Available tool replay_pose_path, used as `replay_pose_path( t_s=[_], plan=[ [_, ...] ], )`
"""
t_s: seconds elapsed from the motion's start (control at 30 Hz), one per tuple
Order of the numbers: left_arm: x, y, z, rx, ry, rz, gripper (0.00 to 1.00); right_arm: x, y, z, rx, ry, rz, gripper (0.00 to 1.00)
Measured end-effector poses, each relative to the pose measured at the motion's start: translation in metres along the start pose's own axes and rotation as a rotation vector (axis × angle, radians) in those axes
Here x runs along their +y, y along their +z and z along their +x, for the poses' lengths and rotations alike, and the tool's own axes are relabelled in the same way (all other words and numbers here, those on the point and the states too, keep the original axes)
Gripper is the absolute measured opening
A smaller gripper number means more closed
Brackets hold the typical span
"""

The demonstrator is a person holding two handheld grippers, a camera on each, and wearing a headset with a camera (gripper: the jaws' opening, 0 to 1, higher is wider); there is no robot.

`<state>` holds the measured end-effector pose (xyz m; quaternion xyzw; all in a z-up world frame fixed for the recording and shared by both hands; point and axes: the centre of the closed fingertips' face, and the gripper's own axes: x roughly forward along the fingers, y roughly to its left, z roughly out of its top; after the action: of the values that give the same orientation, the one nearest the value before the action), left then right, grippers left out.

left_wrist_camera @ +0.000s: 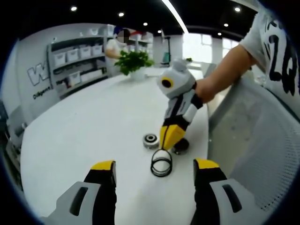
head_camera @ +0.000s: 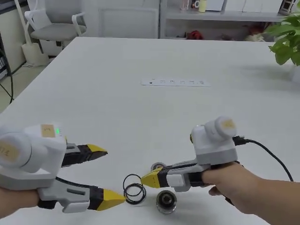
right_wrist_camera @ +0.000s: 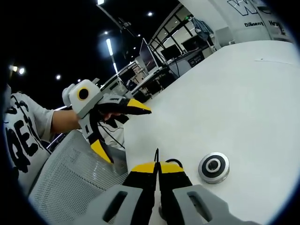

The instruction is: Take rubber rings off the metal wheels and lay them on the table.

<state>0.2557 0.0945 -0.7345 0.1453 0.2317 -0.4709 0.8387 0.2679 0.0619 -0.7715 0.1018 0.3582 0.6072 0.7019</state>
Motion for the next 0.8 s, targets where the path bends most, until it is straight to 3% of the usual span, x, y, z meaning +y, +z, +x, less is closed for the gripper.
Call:
replay_pose_path(
  t_s=[0.33,0.8],
  plan=[
    [0.002,-0.004,-0.006,0.008,0.010,0.010,0.69,-0.002,-0.010,0.006,0.034,0.000,0.032,0.00],
    [-0.002,-0.009,-0.009,0.022,0.006,0.017,0.69,-0.012,-0.016,0.006,0.050,-0.048,0.027,0.00]
  ],
)
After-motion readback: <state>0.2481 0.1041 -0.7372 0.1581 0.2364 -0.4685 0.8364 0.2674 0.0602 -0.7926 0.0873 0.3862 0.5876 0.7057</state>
